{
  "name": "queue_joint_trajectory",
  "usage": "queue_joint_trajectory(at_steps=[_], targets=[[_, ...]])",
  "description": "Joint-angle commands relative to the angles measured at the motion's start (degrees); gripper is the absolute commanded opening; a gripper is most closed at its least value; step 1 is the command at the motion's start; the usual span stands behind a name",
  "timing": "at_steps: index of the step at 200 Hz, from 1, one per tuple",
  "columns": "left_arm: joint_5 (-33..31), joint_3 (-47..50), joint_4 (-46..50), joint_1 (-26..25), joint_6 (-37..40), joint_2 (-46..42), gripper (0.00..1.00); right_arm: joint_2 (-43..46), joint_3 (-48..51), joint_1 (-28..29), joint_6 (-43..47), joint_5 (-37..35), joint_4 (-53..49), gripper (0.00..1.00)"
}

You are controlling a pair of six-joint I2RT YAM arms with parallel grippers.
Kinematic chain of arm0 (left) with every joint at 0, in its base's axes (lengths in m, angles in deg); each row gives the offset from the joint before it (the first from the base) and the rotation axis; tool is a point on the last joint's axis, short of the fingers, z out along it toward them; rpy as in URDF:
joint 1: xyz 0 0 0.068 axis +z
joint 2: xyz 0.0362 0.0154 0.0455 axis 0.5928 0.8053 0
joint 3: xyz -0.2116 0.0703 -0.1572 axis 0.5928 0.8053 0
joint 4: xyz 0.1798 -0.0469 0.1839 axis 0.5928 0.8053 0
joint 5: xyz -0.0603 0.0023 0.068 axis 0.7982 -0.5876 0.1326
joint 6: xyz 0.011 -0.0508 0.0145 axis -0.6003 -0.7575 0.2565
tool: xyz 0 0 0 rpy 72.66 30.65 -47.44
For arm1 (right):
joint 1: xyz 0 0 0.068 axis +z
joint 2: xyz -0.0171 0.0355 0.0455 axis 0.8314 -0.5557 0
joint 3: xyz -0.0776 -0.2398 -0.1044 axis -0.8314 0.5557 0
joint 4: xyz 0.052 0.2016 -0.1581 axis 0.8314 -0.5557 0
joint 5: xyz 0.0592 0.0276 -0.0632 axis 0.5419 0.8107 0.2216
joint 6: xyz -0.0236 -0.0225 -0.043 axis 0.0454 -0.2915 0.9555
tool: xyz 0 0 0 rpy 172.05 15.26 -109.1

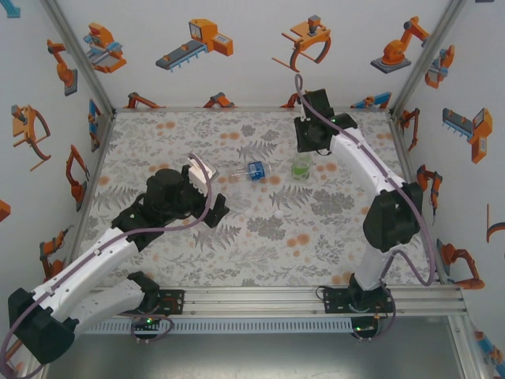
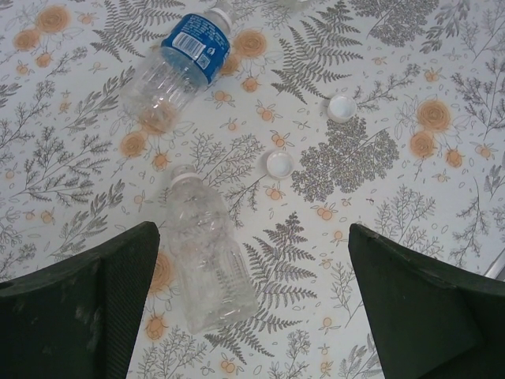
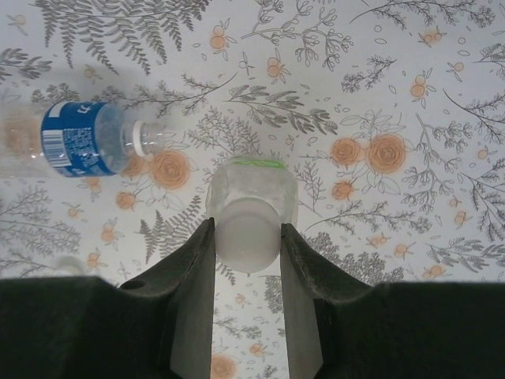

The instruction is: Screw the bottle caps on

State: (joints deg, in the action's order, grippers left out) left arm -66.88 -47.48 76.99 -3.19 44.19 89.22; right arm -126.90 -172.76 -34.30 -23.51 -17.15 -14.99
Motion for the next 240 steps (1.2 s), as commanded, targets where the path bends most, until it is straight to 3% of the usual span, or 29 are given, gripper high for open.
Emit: queue_joint_trajectory(at_steps=[1, 52, 115, 197, 240], targets=[[-0.1, -1.2, 1.8, 0.3, -0.3, -1.5, 0.97, -1.6, -2.9, -1.0, 2.6, -0.1, 0.1, 0.05], [-0.2, -0.5, 2.8, 0.4, -0.4, -2.9, 0.97, -2.6, -0.6, -2.3, 2.7, -0.3, 2.6, 0.11], [0.0, -0.1, 1.6, 0.4, -0.6, -2.2, 0.97, -1.5, -0.2, -2.4, 2.7, -1.3, 2.7, 0.51], [0.9, -0.6, 1.7, 0.4, -1.6, 0.3, 0.97, -1.0, -6.6, -2.3, 2.8, 4.0, -1.4, 0.55], [0.1, -0.7, 1.5, 0.5, -2.0, -0.2, 0.97, -1.5, -9.6, -1.2, -3.5, 8.6, -1.6, 0.55]])
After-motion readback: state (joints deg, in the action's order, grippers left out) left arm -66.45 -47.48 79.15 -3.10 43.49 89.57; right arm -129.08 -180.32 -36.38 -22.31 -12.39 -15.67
